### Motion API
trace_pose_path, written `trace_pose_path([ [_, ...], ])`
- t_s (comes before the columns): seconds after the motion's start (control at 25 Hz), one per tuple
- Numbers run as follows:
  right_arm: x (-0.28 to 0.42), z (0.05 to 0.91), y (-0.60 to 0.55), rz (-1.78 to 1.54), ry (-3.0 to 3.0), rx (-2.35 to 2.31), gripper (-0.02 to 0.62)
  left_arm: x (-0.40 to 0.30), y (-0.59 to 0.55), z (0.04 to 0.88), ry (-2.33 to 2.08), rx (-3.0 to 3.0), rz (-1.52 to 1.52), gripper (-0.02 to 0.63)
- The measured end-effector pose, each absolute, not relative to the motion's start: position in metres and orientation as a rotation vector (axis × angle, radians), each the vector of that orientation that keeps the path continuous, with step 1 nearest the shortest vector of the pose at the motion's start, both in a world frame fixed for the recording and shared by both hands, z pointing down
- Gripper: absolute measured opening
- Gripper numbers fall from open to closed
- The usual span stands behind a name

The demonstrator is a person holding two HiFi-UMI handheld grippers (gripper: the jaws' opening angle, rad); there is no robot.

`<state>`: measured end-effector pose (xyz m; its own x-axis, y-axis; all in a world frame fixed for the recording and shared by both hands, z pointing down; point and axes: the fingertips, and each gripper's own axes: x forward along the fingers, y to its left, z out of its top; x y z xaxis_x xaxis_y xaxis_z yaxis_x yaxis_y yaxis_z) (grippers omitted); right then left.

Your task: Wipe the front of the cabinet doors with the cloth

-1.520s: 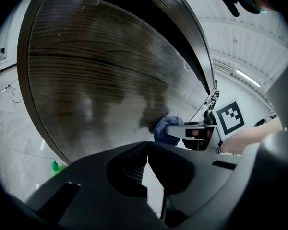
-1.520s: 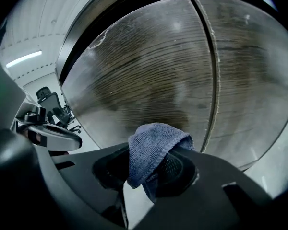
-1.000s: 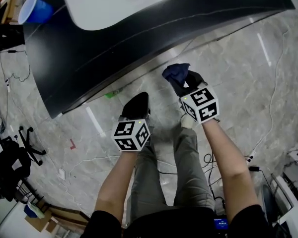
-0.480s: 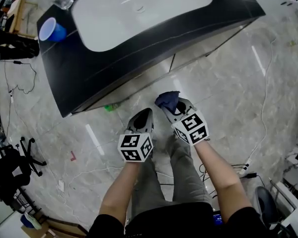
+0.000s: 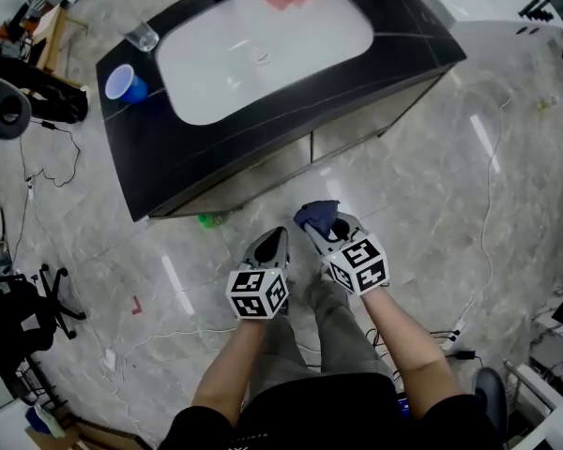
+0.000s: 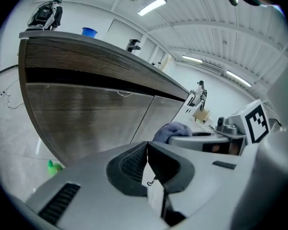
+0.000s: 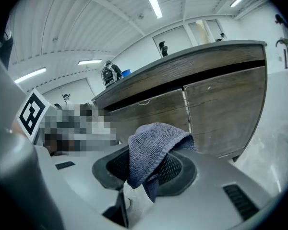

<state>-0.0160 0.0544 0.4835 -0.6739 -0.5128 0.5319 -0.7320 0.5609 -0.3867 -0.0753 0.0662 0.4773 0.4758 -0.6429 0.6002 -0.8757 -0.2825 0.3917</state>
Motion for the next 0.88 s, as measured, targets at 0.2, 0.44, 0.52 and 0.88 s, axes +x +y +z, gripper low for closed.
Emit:
trace_pose_path([
  [0.2, -0.007, 0.459, 0.058, 0.854, -2.465, 1.022, 0.123, -0.071, 0.073, 0.455, -1.291, 2.009, 0.400, 0.008],
  [0.44, -0.007, 0.446, 0.053, 0.815, -2.479, 1.025, 0.123, -0.071, 0.075, 0.442, -1.292, 1.998, 0.366, 0.008],
  [0.52, -0.011, 0.448, 0.048, 0.808, -2.470, 1.024, 0.123, -0.071, 0.072, 0.446, -1.269, 2.001, 0.360, 0.008],
  [0.88, -0.030, 0.455, 0.028, 0.799, -2.435, 1.033, 0.123, -0.082, 0.055, 0.459, -1.200, 2.037, 0.379, 0.008],
])
